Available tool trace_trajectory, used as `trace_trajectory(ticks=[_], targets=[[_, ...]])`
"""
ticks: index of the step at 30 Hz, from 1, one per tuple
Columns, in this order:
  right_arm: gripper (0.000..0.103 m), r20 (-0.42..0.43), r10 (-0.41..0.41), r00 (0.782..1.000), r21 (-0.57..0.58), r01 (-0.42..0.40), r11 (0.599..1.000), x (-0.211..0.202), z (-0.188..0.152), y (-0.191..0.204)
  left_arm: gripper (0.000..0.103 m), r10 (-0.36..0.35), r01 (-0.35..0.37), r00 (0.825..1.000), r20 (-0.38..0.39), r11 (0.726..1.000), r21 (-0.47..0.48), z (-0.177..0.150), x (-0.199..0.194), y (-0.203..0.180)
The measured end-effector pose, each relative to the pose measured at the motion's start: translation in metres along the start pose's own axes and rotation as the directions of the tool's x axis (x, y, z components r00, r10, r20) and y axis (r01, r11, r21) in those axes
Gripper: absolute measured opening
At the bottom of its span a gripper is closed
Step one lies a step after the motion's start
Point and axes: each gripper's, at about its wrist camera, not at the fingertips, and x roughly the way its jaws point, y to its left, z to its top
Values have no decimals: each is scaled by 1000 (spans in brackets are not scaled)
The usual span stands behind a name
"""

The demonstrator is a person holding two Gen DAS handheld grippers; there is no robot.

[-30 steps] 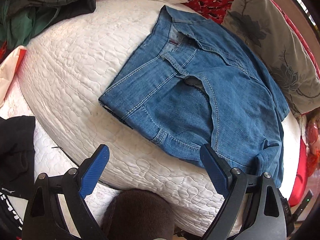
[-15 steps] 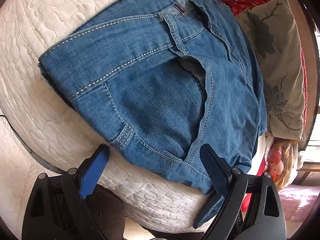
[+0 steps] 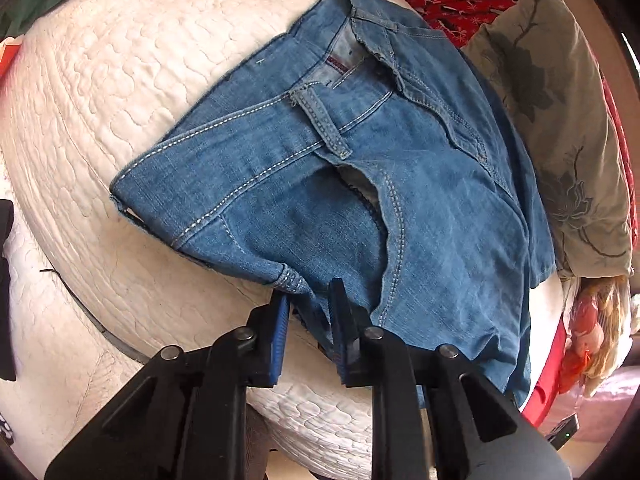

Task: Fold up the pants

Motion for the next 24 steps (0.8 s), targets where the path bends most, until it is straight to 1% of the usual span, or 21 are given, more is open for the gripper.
trace_trajectory(ticks=[2,4,6,8,9,10,11,13,15,17,18,19,20,21,22,23,24], targets=[[10,46,5,999,23,-6,1000,-14,23,-16,17,-5,5,1000,13,1000,25,-2,-5,-6],[10,42,-11,999,26,10,1000,-15,40,-32,17,20,-20,1000,16,999,37,-3,-3,-3],[11,-1,-43,999,14,43,999,1,49,-40,17,56,-56,998,-20,998,18,-2,9,4],[13,-86,-93,992,19,95,995,26,48,-46,17,66,-67,996,-65,998,-3,-4,20,13],[16,-122,-95,988,35,100,994,34,47,-50,17,57,-57,996,-72,998,3,-4,20,16],[19,-132,-91,987,53,99,994,35,47,-54,17,50,-48,996,-73,999,22,-5,16,17],[21,-124,-78,989,73,87,994,32,48,-58,17,37,-34,997,-72,998,49,-5,9,17],[33,-96,-70,993,95,80,992,18,54,-66,17,13,-6,997,-71,996,95,-2,-7,17],[39,-44,-71,997,103,75,992,-1,65,-70,17,-14,19,999,-40,992,122,6,-30,18],[45,-1,-70,998,102,70,992,-14,83,-68,17,-15,11,1000,24,988,157,24,-53,14],[50,9,-63,998,94,62,994,-17,94,-64,17,-22,12,998,60,986,166,33,-65,14],[53,17,-53,998,88,51,995,-17,104,-58,18,-33,16,995,93,985,172,48,-72,12],[54,20,-36,999,81,34,996,-14,114,-50,21,-34,12,992,124,984,176,68,-74,6],[56,16,-9,1000,70,8,998,-7,125,-39,35,-27,1,989,142,984,180,86,-74,-2],[58,7,23,1000,59,-23,998,1,132,-29,53,-10,-16,988,152,985,169,103,-71,-6],[58,0,47,999,51,-47,998,13,136,-13,58,0,-23,988,155,989,149,122,-60,-13],[58,-11,69,998,42,-68,997,26,140,0,58,8,-27,988,156,992,123,139,-52,-18]])
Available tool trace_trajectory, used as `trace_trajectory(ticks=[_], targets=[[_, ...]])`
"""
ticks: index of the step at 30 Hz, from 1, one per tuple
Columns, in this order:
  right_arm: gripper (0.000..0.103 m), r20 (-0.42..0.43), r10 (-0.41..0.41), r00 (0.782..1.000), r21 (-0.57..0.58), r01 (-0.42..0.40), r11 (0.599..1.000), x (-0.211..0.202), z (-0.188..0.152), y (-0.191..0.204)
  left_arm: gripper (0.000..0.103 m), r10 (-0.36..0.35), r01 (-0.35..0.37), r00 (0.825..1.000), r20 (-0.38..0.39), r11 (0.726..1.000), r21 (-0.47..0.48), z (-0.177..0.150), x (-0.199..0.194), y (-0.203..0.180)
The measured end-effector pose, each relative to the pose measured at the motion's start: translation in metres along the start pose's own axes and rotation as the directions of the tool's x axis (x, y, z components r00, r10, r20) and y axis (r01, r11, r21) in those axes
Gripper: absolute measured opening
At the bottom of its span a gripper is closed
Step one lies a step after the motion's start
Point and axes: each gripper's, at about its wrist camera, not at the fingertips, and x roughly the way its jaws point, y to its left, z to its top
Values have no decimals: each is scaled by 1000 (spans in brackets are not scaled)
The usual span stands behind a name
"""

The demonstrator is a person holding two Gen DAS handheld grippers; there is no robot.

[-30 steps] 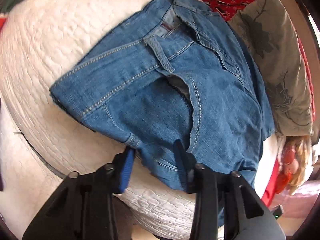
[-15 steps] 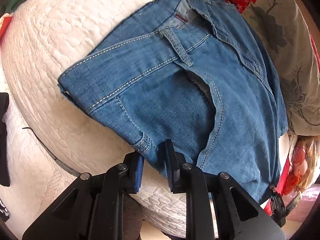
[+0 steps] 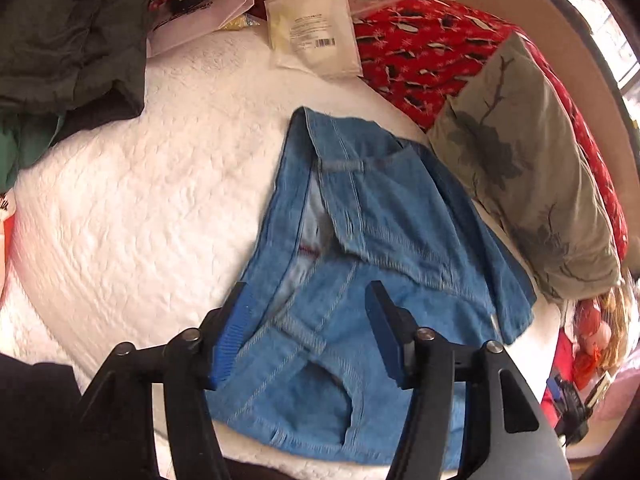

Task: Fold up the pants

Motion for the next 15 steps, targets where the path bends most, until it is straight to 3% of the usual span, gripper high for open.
trace_trajectory(ticks=[5,9,12,15], targets=[[58,-94,45,995,-2,-45,999,78,8,48,58,-16,6,995,-97,994,-111,42,56,-10],[57,-127,94,987,20,-92,996,114,5,65,58,17,-29,991,-131,996,-89,53,87,-23],[3,-159,120,980,-73,-133,988,121,13,82,58,61,-69,988,-144,996,-49,59,105,-31],[2,-28,132,991,-69,-133,989,95,53,80,58,81,-86,986,-146,996,-26,66,116,-34]])
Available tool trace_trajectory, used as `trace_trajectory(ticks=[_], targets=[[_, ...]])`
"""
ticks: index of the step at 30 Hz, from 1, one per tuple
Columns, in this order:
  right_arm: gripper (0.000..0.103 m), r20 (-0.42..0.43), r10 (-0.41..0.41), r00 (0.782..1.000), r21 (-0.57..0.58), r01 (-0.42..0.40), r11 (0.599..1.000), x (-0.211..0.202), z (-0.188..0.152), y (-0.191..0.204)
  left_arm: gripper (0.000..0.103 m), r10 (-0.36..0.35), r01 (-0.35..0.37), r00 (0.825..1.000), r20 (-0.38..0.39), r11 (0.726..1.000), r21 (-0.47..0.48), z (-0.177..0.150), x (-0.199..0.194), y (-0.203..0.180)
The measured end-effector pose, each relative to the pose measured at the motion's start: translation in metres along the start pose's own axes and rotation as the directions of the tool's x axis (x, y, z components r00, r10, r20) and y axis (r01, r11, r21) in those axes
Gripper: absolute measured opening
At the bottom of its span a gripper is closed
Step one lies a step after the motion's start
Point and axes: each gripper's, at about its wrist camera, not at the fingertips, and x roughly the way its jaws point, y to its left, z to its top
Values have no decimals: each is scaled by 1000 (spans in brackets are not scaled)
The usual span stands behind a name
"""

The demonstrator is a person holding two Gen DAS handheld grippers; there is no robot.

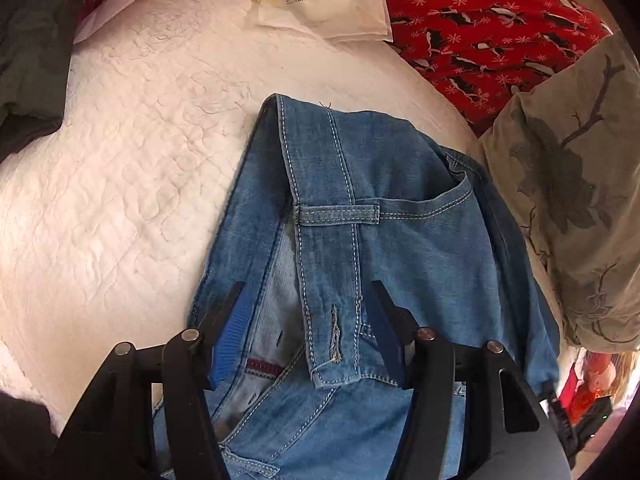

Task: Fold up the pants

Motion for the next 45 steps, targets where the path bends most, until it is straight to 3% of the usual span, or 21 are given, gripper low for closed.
trace_trajectory(ticks=[2,4,6,9,12,16,20,24,27,31,33,34,35,36,39,40,41,42,43,45], targets=[[2,85,-23,996,70,17,997,-14,36,-14,58,10,-10,1000,5,1000,-3,6,4,1],[10,99,-128,987,96,119,988,-10,63,-25,58,8,-8,1000,2,1000,-22,12,6,5],[15,89,-263,961,124,252,960,-5,74,-35,58,1,-1,1000,-1,999,-39,18,6,13],[16,106,-240,965,104,230,968,-9,68,-41,58,-8,9,1000,18,999,-45,29,2,28],[38,116,-218,969,92,208,974,-17,52,-49,58,-27,28,1000,15,996,-90,46,2,48],[44,77,-111,991,85,104,991,-21,34,-61,58,-82,78,996,-20,985,-156,51,10,55],[45,54,-99,994,42,97,994,-10,35,-53,58,-117,109,992,-43,981,-158,47,15,41],[57,47,-111,993,-1,111,994,7,42,-40,58,-156,146,987,-42,974,-172,57,18,29],[57,33,-100,994,-41,101,994,18,47,-29,58,-175,166,984,-31,967,-195,70,17,37],[61,-28,-123,992,-105,119,987,33,48,-22,58,-231,206,970,-73,945,-252,72,23,52],[61,-37,-191,981,-157,183,970,41,43,-18,58,-237,212,967,-89,951,-224,67,23,48],[56,-39,-234,972,-198,222,955,46,40,-15,58,-231,208,968,-100,958,-198,65,23,43],[43,-39,-258,965,-239,242,940,49,38,-13,58,-223,201,968,-113,964,-176,63,25,38],[8,-40,-277,960,-253,258,932,51,39,-13,58,-212,192,969,-124,968,-160,61,27,34],[8,43,-260,965,-134,263,955,40,58,-26,58,-155,143,982,-108,984,-104,62,27,22],[8,54,-290,956,-113,294,949,42,65,-28,58,-142,131,984,-106,986,-98,62,27,20],[7,58,-361,931,-96,365,926,45,68,-31,58,-134,124,986,-104,987,-101,62,25,19],[14,51,-409,911,-84,412,907,47,70,-34,58,-133,123,986,-102,987,-103,62,23,19],[14,42,-412,910,-80,414,907,45,68,-37,58,-140,129,985,-105,987,-100,60,20,20],[14,63,-358,931,-70,362,929,25,59,-41,58,-147,138,983,-114,987,-84,52,12,22]])
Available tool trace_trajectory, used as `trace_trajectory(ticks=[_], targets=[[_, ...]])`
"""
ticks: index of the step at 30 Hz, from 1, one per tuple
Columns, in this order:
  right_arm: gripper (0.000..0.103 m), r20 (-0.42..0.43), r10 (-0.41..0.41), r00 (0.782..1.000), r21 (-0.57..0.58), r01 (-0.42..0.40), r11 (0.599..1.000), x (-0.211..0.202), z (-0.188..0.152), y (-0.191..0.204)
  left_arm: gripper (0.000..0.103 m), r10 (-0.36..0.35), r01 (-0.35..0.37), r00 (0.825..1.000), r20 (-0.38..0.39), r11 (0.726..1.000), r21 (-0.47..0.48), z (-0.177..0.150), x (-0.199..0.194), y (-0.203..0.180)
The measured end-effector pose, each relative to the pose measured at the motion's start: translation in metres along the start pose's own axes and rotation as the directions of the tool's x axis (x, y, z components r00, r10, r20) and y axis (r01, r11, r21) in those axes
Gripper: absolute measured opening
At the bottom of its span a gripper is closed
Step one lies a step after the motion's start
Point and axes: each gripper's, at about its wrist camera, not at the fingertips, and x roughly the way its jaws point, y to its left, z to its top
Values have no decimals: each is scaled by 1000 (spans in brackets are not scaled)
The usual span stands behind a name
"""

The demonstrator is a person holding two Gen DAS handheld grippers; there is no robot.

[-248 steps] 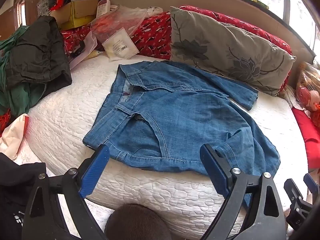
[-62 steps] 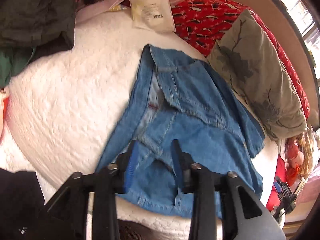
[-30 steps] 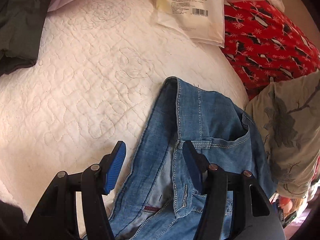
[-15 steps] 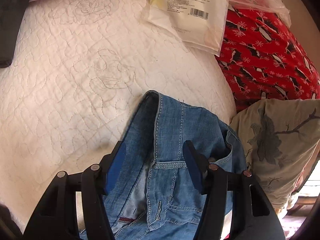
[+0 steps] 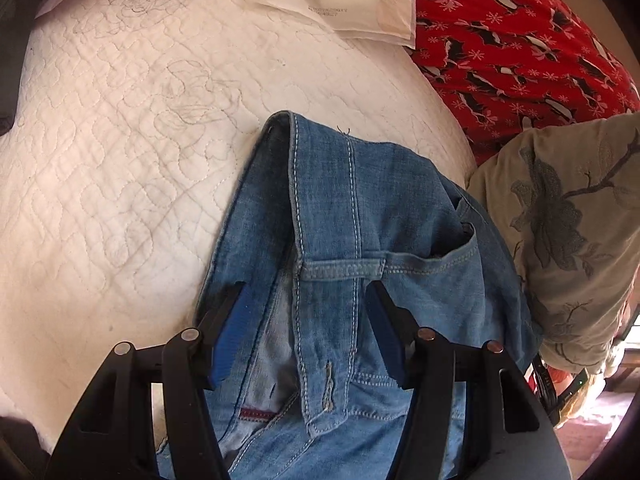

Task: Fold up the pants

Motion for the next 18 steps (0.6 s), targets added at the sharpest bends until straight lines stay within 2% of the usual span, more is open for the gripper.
trace_trajectory(ticks=[2,4,7,10,12,15,18], targets=[[19,-4,73,997,15,-73,997,-26,-18,-17,58,-7,7,1000,4,999,32,-15,-13,4],[31,-24,129,991,25,-128,991,-54,-47,-34,58,-27,27,1000,-1,998,63,-38,-27,10],[41,-55,149,987,34,-147,989,-97,-102,-63,58,-80,81,997,-19,991,110,-84,-50,22],[51,-76,160,984,114,-151,982,-132,-163,-97,58,-119,124,992,-39,979,160,-135,-68,34],[53,-100,170,980,172,-152,973,-154,-201,-116,58,-142,151,988,-62,972,181,-167,-74,42],[53,-124,145,982,198,-119,973,-170,-250,-127,58,-178,191,980,-86,966,173,-208,-77,56],[53,-139,153,979,235,-117,965,-174,-286,-132,58,-236,248,966,-108,962,115,-236,-72,74]])
